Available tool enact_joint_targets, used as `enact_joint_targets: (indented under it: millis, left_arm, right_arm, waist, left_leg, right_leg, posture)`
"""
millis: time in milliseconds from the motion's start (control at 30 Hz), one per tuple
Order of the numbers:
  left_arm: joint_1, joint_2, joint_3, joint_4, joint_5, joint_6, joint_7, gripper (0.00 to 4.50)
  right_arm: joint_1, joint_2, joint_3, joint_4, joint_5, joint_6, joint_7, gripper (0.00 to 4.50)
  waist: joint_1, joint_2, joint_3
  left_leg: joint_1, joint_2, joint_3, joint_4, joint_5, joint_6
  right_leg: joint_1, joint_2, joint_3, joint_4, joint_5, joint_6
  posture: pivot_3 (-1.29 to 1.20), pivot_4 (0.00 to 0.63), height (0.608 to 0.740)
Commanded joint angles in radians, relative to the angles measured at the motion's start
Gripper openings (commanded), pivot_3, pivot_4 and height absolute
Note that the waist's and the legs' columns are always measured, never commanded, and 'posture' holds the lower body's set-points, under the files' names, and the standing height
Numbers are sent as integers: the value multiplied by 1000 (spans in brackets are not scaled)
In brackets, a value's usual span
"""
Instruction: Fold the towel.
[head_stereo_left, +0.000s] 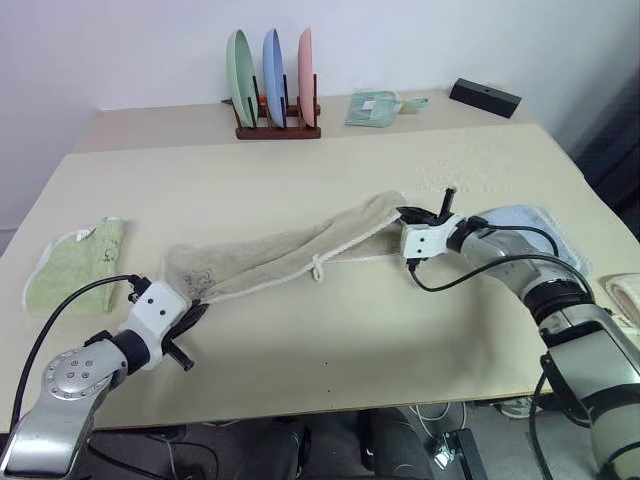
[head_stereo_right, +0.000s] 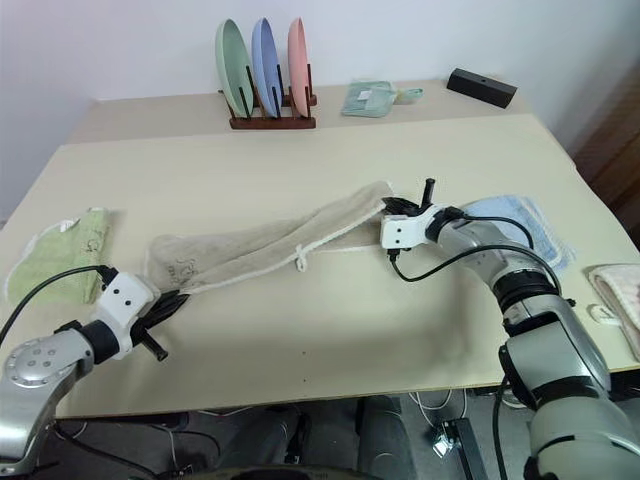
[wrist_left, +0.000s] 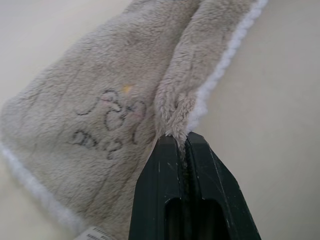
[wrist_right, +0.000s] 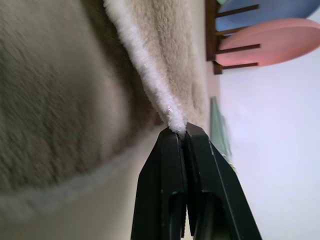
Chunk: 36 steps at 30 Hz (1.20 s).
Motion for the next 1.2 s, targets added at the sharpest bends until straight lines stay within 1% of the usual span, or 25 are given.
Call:
enact_joint_targets:
  millis: [33, 67, 133, 167, 200, 267, 333, 467, 533, 600, 667, 700, 767, 800, 867, 900, 967, 1000, 1067, 1100, 1133, 1200]
  left_arm:
    - [-40, 10, 70, 14, -2, -33, 17, 0]
    - [-74, 12, 74, 32, -4, -38, 22, 0]
    - [-262, 10, 59, 143, 5, -39, 64, 0]
    - [-389, 8, 43, 227, 21, -47, 95, 0]
    - [-474, 7, 32, 289, 33, -56, 114, 0]
    - [-732, 9, 7, 482, 84, -122, 184, 0]
    - [-939, 17, -2, 656, 122, -194, 244, 0]
    - [-1167, 46, -15, 880, 164, -323, 286, 0]
    - [-1219, 61, -24, 936, 170, -359, 270, 0]
    - [-1191, 86, -36, 915, 168, -384, 216, 0]
    - [-1122, 108, -36, 855, 153, -372, 167, 0]
    - [-995, 125, -14, 757, 125, -338, 117, 0]
    - [-838, 145, 15, 629, 90, -292, 61, 0]
    - [-730, 150, 40, 544, 57, -251, 28, 0]
    - [-469, 161, 90, 375, 19, -215, -52, 0]
    - [-341, 161, 120, 293, -6, -188, -91, 0]
    - [-160, 157, 169, 165, -55, -123, -137, 0]
    - [-101, 156, 186, 119, -72, -95, -147, 0]
    - [8, 160, 212, 34, -108, -41, -186, 0]
    - [51, 160, 227, -1, -128, -14, -204, 0]
    - [79, 161, 238, -26, -141, 5, -215, 0]
    - [116, 157, 272, -67, -180, 57, -223, 0]
  right_arm:
    - [6, -59, -82, -102, 88, -14, 35, 57]
    - [-1, -68, -93, -113, 101, -7, 48, 57]
    - [-73, -76, -103, -91, 100, 14, 63, 57]
    - [-129, -73, -104, -67, 90, 26, 61, 57]
    - [-167, -69, -102, -49, 82, 34, 58, 57]
    - [-302, -61, -86, 27, 29, 87, -2, 57]
    - [-415, -56, -78, 91, -2, 121, -57, 57]
    - [-540, -57, -71, 154, -13, 123, -100, 57]
    - [-567, -62, -71, 160, -6, 107, -95, 57]
    - [-555, -71, -85, 135, 25, 77, -55, 57]
    - [-517, -75, -108, 98, 81, 46, 12, 57]
    - [-441, -82, -118, 38, 155, 30, 116, 57]
    - [-343, -92, -135, -51, 247, 22, 249, 57]
    - [-268, -104, -139, -120, 304, 33, 333, 57]
    - [-97, -139, -147, -286, 424, 100, 497, 57]
    - [-2, -164, -152, -382, 490, 157, 585, 57]
    - [156, -225, -171, -556, 593, 286, 727, 57]
    - [220, -256, -184, -628, 633, 348, 784, 57]
    - [324, -322, -216, -753, 712, 473, 880, 57]
    - [365, -352, -233, -803, 741, 522, 914, 57]
    - [392, -371, -247, -840, 760, 559, 934, 57]
    - [442, -410, -285, -905, 801, 637, 972, 57]
  waist:
    - [1, 0, 0]
    - [2, 0, 0]
    - [8, -1, 1]
    - [7, -1, 1]
    - [5, -1, 2]
    - [2, -2, 3]
    - [0, -3, 3]
    - [-20, -4, 3]
    - [-30, -4, 3]
    - [-36, -4, 3]
    - [-52, -4, 3]
    - [-54, -4, 3]
    - [-68, -4, 1]
    - [-70, -4, 2]
    - [-80, -4, 2]
    - [-81, -4, 2]
    - [-71, -3, 5]
    - [-58, -2, 6]
    - [-39, 2, 9]
    - [-27, 5, 10]
    - [-18, 7, 11]
    - [-4, 6, 11]
  left_leg:
    - [0, 0, 0, 0, 0, 0]
    - [0, 0, 0, 0, 0, 0]
    - [0, 0, 0, 0, 0, 0]
    - [0, 0, 0, 1, 1, -1]
    - [-1, 1, -1, 2, 1, -2]
    - [-2, 2, 0, 2, 2, -4]
    - [-4, 3, 1, 2, 3, -4]
    - [-7, 4, 3, -3, 2, -4]
    - [-7, 4, 4, -8, 2, -2]
    - [-5, 4, 8, -13, 1, -1]
    - [-8, 4, 10, -14, 1, -1]
    - [-8, 4, 9, -14, 1, -1]
    - [-7, 5, 10, -14, 1, -1]
    - [-4, 6, 10, -15, 0, 1]
    - [-9, 7, 10, -14, 0, 1]
    - [-8, 7, 11, -14, 0, 2]
    - [-7, 8, 13, -13, -1, 3]
    - [-9, 8, 13, -12, -1, 3]
    - [-7, 9, 15, -7, -1, 3]
    - [-6, 10, 15, -4, -2, 3]
    - [-3, 10, 15, -1, -4, 7]
    - [6, 11, 15, 1, -7, 11]
  right_leg:
    - [0, 0, 0, 0, 0, 0]
    - [0, 0, 0, 0, 0, 0]
    - [1, 0, 0, 0, 0, 0]
    - [1, 0, 0, 1, 1, -1]
    - [0, 1, -1, -1, 3, -1]
    - [0, 1, -1, -2, 8, 0]
    - [-3, 1, 0, -2, 10, -1]
    - [-8, 1, 0, -8, 11, -1]
    - [-8, 1, 0, -13, 11, 0]
    - [-9, 1, -1, -14, 12, 2]
    - [-14, 0, 0, -14, 12, 2]
    - [-14, 1, -1, -14, 12, 2]
    - [-15, 1, 0, -15, 12, 2]
    - [-13, 2, 0, -13, 12, 2]
    - [-16, 2, 0, -14, 13, 1]
    - [-16, 2, 1, -13, 13, 1]
    - [-16, 2, 1, -13, 13, 1]
    - [-17, 2, 1, -14, 13, 1]
    - [-14, 2, 1, -13, 16, -1]
    - [-10, 3, 1, -14, 17, -2]
    - [-6, 4, 1, -14, 17, -2]
    - [6, 5, 1, -16, 17, -3]
  posture:
    - [0, 150, 735]
    - [0, 150, 735]
    - [0, 150, 735]
    - [0, 150, 735]
    - [0, 150, 735]
    - [0, 150, 735]
    - [0, 150, 735]
    - [0, 150, 735]
    - [0, 150, 735]
    - [0, 150, 735]
    - [0, 150, 735]
    - [0, 150, 735]
    - [0, 150, 735]
    - [0, 150, 735]
    - [0, 150, 735]
    - [0, 150, 735]
    - [0, 150, 735]
    - [0, 150, 735]
    - [0, 150, 735]
    - [0, 150, 735]
    - [0, 150, 735]
    - [0, 150, 735]
